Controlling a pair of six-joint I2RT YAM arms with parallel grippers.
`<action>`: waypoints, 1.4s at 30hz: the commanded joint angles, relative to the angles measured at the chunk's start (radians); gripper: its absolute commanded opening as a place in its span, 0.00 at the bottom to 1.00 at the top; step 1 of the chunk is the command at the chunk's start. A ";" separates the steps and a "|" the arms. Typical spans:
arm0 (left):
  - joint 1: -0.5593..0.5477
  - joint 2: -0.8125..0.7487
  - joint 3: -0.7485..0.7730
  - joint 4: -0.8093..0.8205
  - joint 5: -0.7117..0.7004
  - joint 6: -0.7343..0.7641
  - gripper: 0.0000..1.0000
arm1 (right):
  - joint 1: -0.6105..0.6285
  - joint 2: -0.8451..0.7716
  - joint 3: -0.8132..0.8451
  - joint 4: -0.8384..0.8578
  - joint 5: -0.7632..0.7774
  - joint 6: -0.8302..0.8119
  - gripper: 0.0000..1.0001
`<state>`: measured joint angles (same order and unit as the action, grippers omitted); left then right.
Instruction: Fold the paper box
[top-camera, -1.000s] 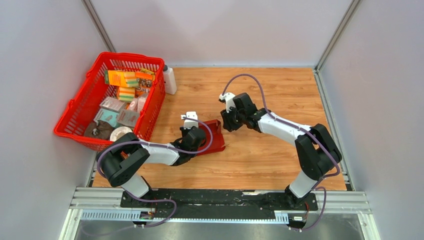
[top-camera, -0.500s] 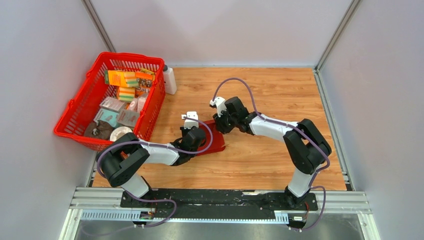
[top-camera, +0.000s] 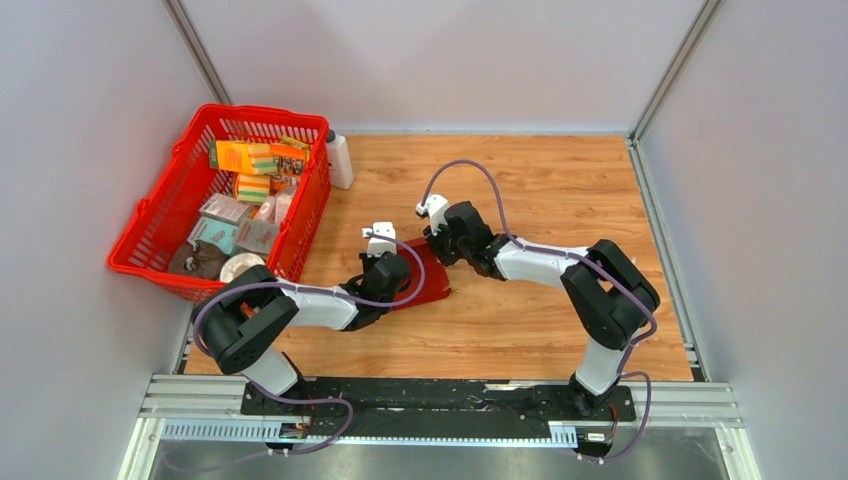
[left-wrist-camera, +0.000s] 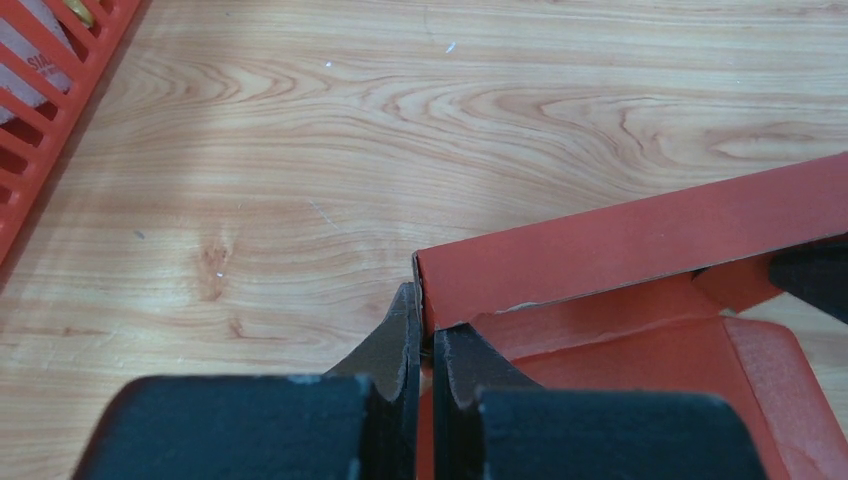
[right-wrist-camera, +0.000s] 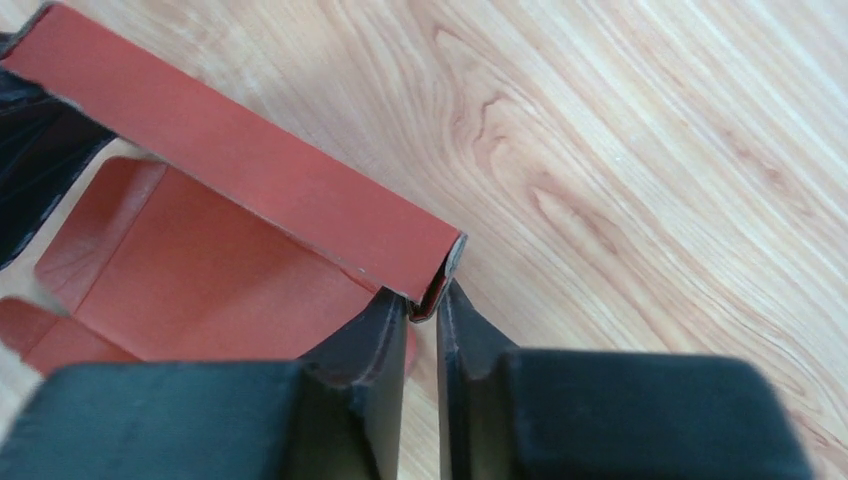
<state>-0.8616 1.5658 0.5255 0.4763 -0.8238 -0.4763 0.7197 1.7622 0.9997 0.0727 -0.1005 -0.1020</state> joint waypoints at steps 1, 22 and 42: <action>-0.007 -0.018 0.018 -0.025 0.031 -0.011 0.00 | 0.069 0.023 0.010 0.131 0.220 -0.012 0.13; -0.007 -0.047 0.034 -0.145 0.061 -0.292 0.00 | 0.104 0.057 -0.047 0.325 0.335 0.033 0.10; 0.003 0.082 0.343 -0.807 -0.110 -0.777 0.00 | 0.141 0.106 -0.088 0.475 0.501 0.007 0.00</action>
<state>-0.8577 1.6165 0.7723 -0.0742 -0.9012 -1.0458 0.8486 1.8881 0.9565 0.4385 0.3725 -0.0685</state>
